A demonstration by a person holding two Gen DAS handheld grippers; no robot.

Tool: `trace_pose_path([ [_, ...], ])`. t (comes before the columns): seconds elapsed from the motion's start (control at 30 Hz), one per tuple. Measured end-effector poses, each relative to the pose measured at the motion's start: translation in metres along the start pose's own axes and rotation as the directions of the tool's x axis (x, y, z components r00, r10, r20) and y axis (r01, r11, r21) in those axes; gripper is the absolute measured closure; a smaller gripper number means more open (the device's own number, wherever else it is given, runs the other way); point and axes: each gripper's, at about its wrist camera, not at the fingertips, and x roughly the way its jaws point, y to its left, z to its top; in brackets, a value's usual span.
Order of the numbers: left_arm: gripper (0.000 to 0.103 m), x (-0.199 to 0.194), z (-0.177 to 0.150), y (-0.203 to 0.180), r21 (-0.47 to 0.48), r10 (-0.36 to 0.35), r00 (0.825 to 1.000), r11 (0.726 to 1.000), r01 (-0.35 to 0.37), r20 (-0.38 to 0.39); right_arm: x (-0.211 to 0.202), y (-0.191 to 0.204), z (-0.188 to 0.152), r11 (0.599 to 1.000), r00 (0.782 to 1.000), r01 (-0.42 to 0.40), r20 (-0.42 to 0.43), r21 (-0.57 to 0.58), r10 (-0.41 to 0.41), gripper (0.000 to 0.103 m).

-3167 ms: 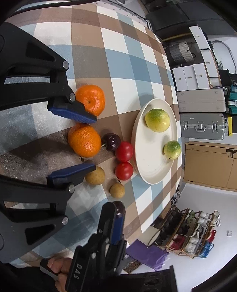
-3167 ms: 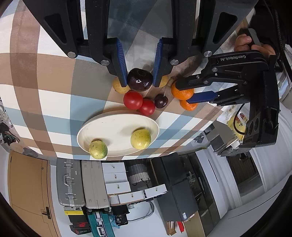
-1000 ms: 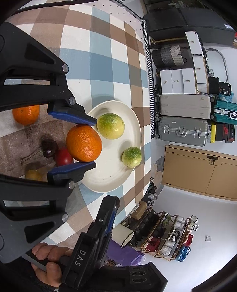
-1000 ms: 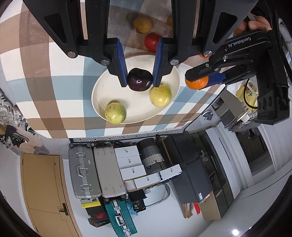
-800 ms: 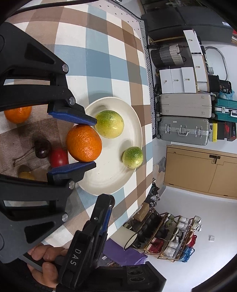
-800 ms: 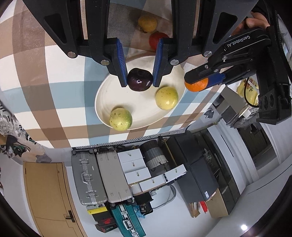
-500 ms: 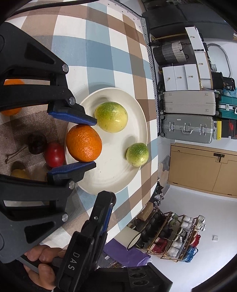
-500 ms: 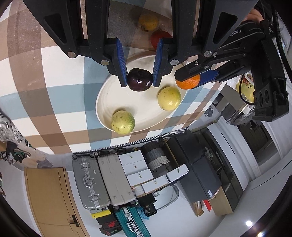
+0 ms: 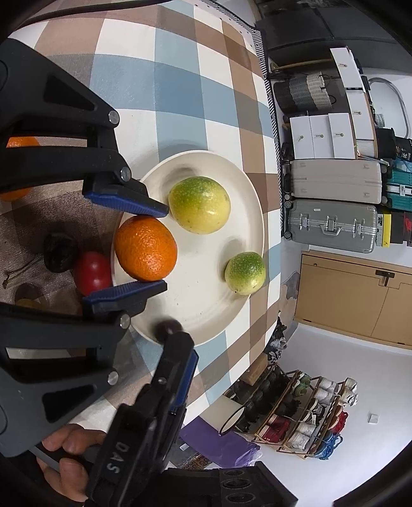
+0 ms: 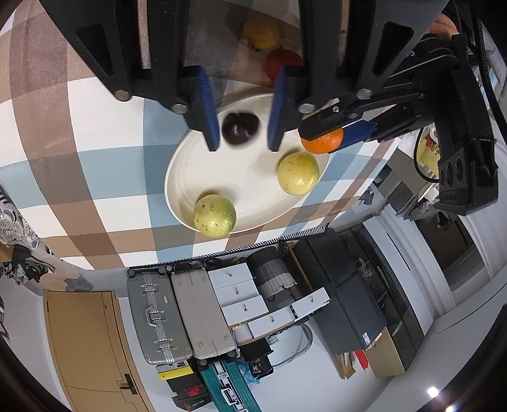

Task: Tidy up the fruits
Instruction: 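Lift the plum and orange onto the white plate and release both, then move both grippers back toward the remaining orange and small brown fruits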

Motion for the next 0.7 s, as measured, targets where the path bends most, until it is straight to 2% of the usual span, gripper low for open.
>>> trace_pose_path([
  [0.17,0.063,-0.012,0.002,0.005,-0.015,0.005,1.0,1.0,-0.005,0.005,-0.01,-0.003,0.001,1.0,0.999,0.004,0.038,0.008,-0.004,0.052],
  [0.27,0.045,-0.023,0.001,0.01,-0.029,0.02,1.0,0.999,-0.02,0.013,-0.015,-0.008,0.0,1.0,0.999,0.016,0.044,0.018,-0.017,0.046],
  [0.3,0.034,-0.027,0.0,0.011,-0.029,0.027,1.0,0.999,-0.027,0.016,-0.016,-0.01,0.0,1.0,0.999,0.015,0.044,0.024,-0.016,0.038],
  [0.33,0.025,-0.032,-0.002,0.012,-0.03,0.033,0.999,0.999,-0.033,0.023,-0.017,-0.012,0.0,0.999,0.999,0.014,0.045,0.032,-0.015,0.035],
  [0.43,0.019,-0.046,-0.006,0.014,-0.01,0.049,0.998,0.999,-0.048,0.039,-0.022,-0.014,-0.002,0.999,0.998,0.015,0.055,0.036,-0.017,0.022],
  [0.47,0.017,-0.05,-0.008,0.014,0.001,0.053,0.998,0.999,-0.054,0.039,-0.023,-0.014,-0.002,0.999,0.998,0.019,0.057,0.035,-0.021,0.014],
  [0.5,0.013,-0.054,-0.009,0.014,0.008,0.059,0.997,0.998,-0.06,0.04,-0.025,-0.015,-0.003,0.999,0.998,0.018,0.062,0.037,-0.021,0.008],
  [0.57,0.0,-0.064,-0.014,0.014,0.022,0.077,0.996,0.997,-0.079,0.054,-0.028,-0.015,-0.004,0.999,0.998,0.011,0.065,0.039,-0.013,0.003],
  [0.7,0.001,-0.078,-0.024,0.018,0.031,0.097,0.993,0.995,-0.099,0.066,-0.029,-0.014,-0.004,0.999,0.998,0.02,0.061,0.03,-0.022,0.001],
])
